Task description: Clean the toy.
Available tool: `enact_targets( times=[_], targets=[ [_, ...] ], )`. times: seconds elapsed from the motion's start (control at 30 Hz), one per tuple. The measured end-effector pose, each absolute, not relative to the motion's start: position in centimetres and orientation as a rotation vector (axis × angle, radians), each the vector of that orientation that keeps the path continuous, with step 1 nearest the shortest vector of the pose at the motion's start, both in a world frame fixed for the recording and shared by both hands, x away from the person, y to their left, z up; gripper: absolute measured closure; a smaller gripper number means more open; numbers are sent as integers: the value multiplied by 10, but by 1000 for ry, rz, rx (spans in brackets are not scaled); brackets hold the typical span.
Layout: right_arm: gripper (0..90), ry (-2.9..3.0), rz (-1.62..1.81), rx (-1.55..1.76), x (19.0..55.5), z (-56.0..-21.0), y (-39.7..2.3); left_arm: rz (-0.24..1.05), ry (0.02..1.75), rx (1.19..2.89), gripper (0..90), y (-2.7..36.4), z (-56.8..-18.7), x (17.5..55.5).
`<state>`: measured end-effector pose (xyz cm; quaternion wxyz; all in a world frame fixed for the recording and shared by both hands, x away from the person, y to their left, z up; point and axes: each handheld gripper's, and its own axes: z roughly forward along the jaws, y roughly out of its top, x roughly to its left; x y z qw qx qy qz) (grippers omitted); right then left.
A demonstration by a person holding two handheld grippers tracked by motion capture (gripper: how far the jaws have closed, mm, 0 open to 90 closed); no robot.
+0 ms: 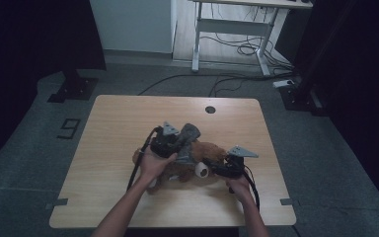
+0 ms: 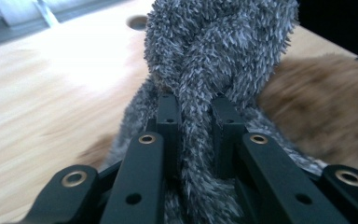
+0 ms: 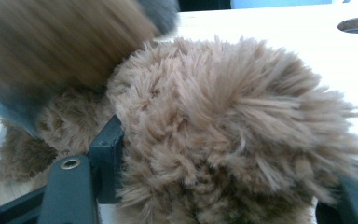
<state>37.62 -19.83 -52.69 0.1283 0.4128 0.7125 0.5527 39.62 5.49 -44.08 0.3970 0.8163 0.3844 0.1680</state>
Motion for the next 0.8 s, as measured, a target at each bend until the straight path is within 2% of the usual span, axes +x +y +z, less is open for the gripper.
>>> enact_targets(
  times=[0.13,0.2,0.33,0.57,0.8],
  targets=[
    [338,2075,1594,1200,376,-527,-199,462,982,2075,765,55,-455,398],
    [340,2076,1597,1195,376,-527,-199,430,1001,2047,766,67,-458,398],
    [340,2080,1588,1182,374,-526,-197,498,1011,2042,766,95,-458,389],
    [342,2075,1590,1180,374,-526,-197,485,1095,2002,767,139,-466,385],
    [343,2077,1592,1176,374,-526,-197,474,1158,1973,768,165,-479,378]
  ],
)
